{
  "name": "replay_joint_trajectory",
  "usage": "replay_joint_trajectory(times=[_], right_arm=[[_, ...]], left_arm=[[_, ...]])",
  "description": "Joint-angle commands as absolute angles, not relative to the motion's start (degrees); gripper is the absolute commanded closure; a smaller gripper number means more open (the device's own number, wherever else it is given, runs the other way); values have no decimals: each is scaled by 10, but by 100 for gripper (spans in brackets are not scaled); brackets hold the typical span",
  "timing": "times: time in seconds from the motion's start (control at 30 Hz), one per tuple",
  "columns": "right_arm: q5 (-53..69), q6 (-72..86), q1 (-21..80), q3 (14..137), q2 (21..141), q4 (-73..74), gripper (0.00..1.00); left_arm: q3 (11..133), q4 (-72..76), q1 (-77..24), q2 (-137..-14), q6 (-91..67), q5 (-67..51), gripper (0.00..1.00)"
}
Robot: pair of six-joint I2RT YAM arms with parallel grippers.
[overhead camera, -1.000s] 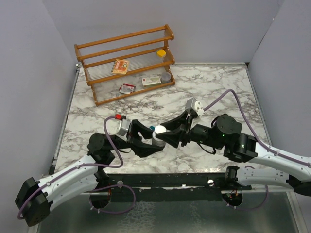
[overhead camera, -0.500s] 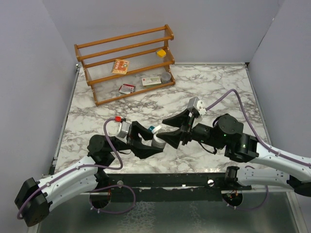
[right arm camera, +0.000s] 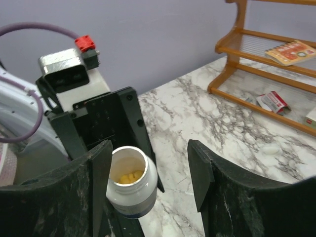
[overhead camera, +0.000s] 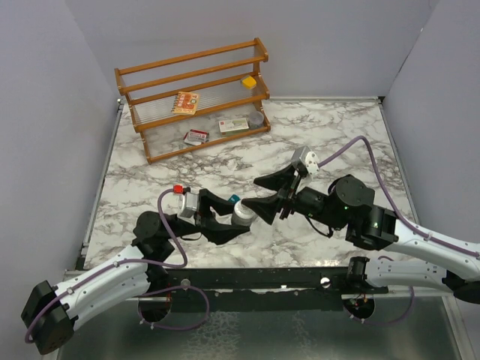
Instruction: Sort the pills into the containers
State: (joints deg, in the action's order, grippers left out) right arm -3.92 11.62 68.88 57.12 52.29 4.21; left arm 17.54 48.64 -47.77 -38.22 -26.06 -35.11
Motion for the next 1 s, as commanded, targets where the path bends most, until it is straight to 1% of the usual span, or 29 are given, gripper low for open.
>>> replay_joint_trajectory(times=[0.0, 0.23, 0.47, 0.63, 0.77, 0.97], right_arm=[[-148, 110, 682, 565, 509, 22, 39], [-274, 110, 682, 535, 478, 15, 39], [-351, 103, 682, 569, 538, 74, 39], [-390, 107, 682, 573, 575, 80, 39], [-441, 112, 682, 565, 579, 66, 39], [-493, 104, 681, 583, 601, 80, 32]], left_arm=[[156, 452, -483, -360, -215, -304, 100], [131, 363, -483, -315, -174, -221, 100], [141, 261, -483, -302, -154, -112, 100], [138, 217, -483, -301, -154, -88, 100], [109, 205, -483, -271, -163, -64, 100], [96, 154, -483, -237, -189, -31, 100]])
